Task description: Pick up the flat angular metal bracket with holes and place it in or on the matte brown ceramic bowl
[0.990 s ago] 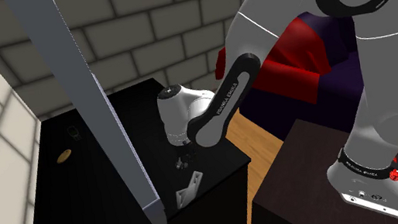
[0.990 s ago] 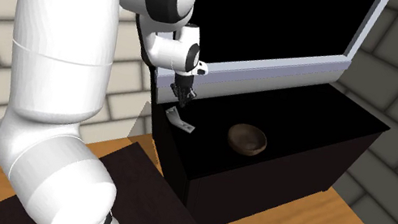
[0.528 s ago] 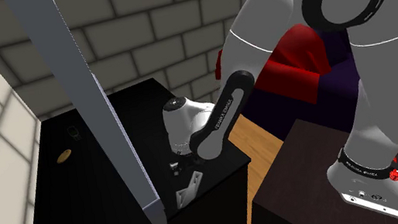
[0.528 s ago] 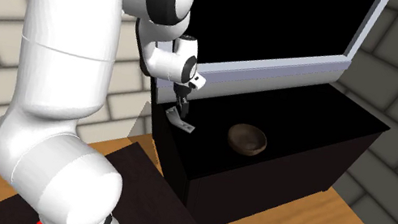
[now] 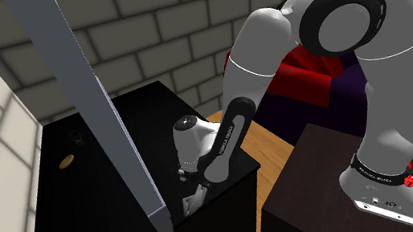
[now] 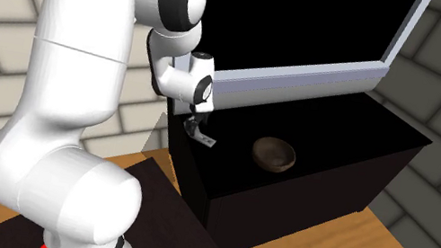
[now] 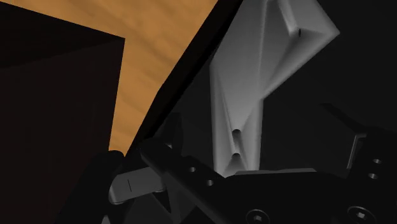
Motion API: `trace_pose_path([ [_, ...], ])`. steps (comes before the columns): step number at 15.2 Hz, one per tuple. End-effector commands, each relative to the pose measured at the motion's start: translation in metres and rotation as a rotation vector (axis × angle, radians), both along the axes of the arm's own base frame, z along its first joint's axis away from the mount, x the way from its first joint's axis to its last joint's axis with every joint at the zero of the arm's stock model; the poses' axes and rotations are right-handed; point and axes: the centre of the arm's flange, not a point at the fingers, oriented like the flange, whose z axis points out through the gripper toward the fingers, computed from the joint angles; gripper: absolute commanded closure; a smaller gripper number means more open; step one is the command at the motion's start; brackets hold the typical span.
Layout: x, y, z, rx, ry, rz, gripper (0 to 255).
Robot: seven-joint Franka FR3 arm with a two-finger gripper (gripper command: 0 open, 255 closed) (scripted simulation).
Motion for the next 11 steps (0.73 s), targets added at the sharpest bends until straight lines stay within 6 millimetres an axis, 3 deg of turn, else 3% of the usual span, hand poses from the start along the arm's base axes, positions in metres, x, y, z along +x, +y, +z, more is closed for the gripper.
trace_pose_path([
  [1,0.002,0.0,-0.011,0.002,-0.002,-0.051,0],
  [5,0.003,0.001,-0.035,0.002,-0.002,-0.051,0],
  [11,0.003,0.001,-0.035,0.002,-0.002,-0.051,0],
])
